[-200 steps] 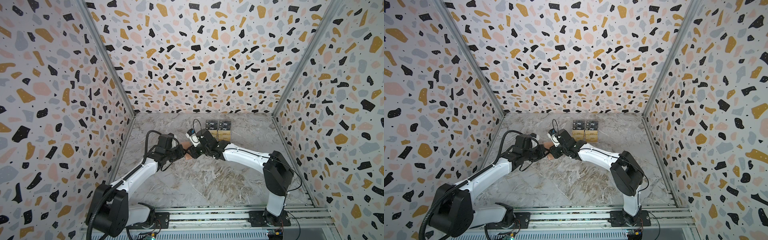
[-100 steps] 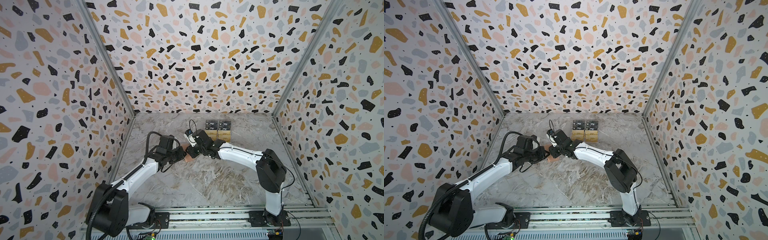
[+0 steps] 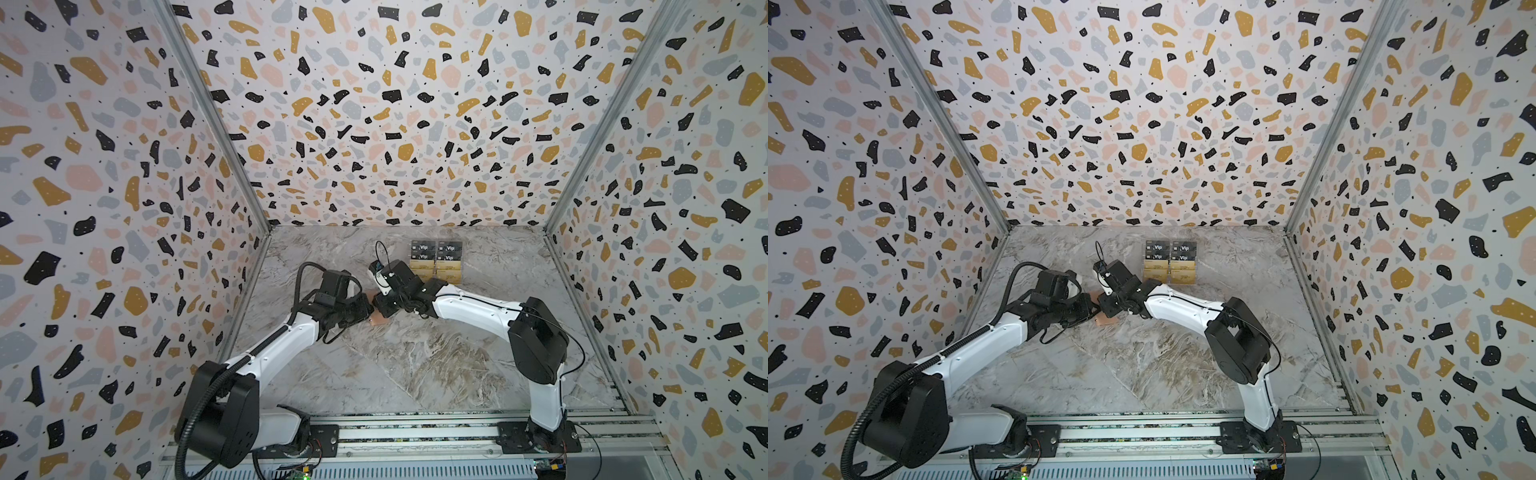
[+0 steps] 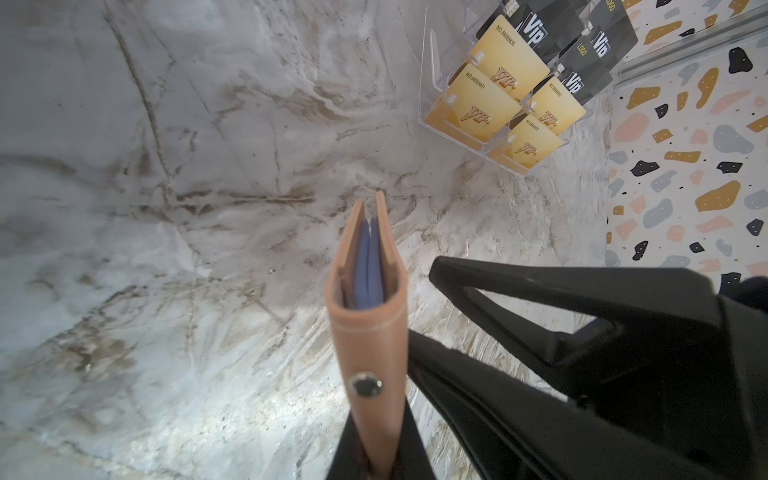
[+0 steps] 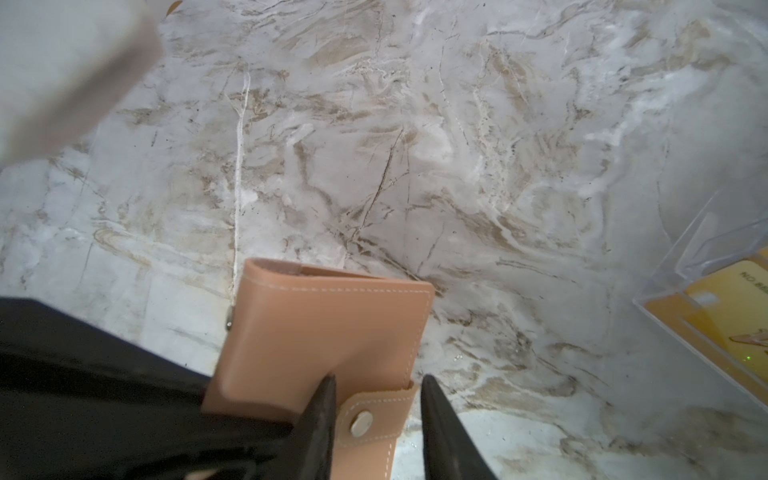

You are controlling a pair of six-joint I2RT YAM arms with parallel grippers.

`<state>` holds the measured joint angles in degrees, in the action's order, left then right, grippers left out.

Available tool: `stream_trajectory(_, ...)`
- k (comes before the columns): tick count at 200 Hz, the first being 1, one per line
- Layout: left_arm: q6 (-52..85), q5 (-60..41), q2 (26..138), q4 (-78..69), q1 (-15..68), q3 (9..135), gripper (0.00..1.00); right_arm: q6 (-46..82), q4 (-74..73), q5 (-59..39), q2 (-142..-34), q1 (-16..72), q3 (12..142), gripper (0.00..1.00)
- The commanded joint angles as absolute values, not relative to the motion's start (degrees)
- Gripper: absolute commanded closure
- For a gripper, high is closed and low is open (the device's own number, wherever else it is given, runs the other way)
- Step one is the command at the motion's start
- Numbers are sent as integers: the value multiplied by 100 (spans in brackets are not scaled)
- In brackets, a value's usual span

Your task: Put the credit cards into the card holder

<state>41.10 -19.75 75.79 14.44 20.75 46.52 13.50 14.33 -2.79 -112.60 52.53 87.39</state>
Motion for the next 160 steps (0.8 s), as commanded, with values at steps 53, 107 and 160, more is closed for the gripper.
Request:
stream_trajectory(53,3851,-1947,7574,1062,2150,5062,100,1353,2152,-503,-11251,5389,8944,65)
stream_trajectory(107,3832,-1933,7626,1046,2177,5045,100,1396,2127,-586,-11170,5405,8982,68)
stream_trajectory(160,3797,-2089,7594,891,2207,5032,100,1306,2171,-292,-11385,5405,8996,69)
